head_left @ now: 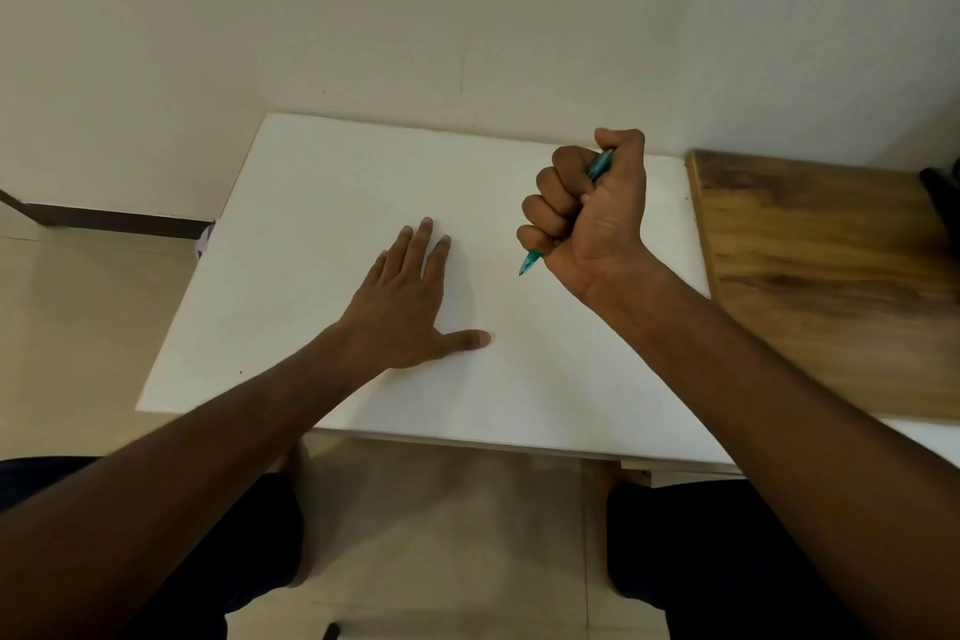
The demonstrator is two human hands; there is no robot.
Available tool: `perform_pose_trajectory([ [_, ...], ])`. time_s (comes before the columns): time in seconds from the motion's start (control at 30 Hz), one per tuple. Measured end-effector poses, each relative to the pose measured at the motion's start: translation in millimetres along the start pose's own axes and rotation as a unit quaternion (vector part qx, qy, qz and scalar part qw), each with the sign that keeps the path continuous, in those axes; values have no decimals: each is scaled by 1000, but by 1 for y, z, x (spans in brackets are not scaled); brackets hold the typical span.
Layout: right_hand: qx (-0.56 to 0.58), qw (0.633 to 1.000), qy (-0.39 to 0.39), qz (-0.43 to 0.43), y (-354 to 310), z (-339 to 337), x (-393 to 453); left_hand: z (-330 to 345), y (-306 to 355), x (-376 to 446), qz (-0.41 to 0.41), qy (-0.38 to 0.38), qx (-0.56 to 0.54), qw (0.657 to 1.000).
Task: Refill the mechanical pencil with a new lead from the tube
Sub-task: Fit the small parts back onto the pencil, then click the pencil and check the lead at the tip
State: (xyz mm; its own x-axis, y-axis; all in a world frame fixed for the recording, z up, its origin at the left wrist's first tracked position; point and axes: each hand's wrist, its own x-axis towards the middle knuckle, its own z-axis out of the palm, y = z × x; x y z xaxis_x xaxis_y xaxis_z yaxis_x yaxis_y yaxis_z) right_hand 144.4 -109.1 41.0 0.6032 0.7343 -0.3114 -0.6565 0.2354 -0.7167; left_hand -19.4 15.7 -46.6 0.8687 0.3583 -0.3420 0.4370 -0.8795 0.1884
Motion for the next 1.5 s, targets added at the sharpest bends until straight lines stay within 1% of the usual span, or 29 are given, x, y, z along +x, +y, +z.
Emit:
perform_pose_trajectory([
  [0.13, -10, 1000, 6, 13, 3, -3, -1, 18, 2, 0, 8, 39, -25, 999],
  [0.23, -15, 1000, 17, 18, 3, -3, 2, 33, 10, 1, 17, 87, -25, 996],
  [0.33, 0, 1000, 17, 9, 1, -4, 5, 41, 26, 7, 50, 119, -48, 990],
  [0.37, 3, 1000, 15, 4, 1, -5, 6, 41, 34, 11, 65, 123, -72, 988],
  [0.43, 7, 1000, 9, -5, -1, -5, 7, 36, 53, 19, 82, 122, -155, 977],
  [0.5, 14, 1000, 6, -11, -3, -5, 6, 24, 65, 27, 71, 101, -260, 958],
  [0.53, 20, 1000, 3, -11, -3, -5, 6, 18, 65, 30, 61, 94, -294, 949],
  [0.57, 26, 1000, -1, -10, -4, -6, 5, 11, 60, 31, 54, 96, -307, 945],
  [0.63, 31, 999, -7, -5, -5, -8, 3, -1, 41, 30, 53, 132, -264, 954],
  [0.7, 22, 1000, -10, -5, -4, -10, 1, -5, 16, 25, 58, 157, -169, 971],
  [0.77, 7, 1000, -9, -6, -4, -9, 1, -2, -2, 18, 58, 115, -92, 987],
  [0.83, 0, 1000, -10, -6, -2, -5, 0, 9, -11, 10, 75, 67, -26, 995],
  [0.9, 7, 1000, -11, -1, 1, -3, -1, 22, -13, 6, 92, 68, 21, 993],
  [1.0, 12, 1000, -6, 18, 2, 1, 0, 33, -12, 6, 93, 100, 22, 990],
  [1.13, 8, 1000, 1, 12, 0, 2, 2, 36, -13, 8, 99, 129, 18, 987],
  [1.23, 19, 1000, -7, 17, 1, 1, 1, 39, -13, 8, 102, 134, 13, 986],
  [1.5, -3, 999, -28, 18, 4, 7, -3, 40, -14, 10, 103, 146, 9, 984],
])
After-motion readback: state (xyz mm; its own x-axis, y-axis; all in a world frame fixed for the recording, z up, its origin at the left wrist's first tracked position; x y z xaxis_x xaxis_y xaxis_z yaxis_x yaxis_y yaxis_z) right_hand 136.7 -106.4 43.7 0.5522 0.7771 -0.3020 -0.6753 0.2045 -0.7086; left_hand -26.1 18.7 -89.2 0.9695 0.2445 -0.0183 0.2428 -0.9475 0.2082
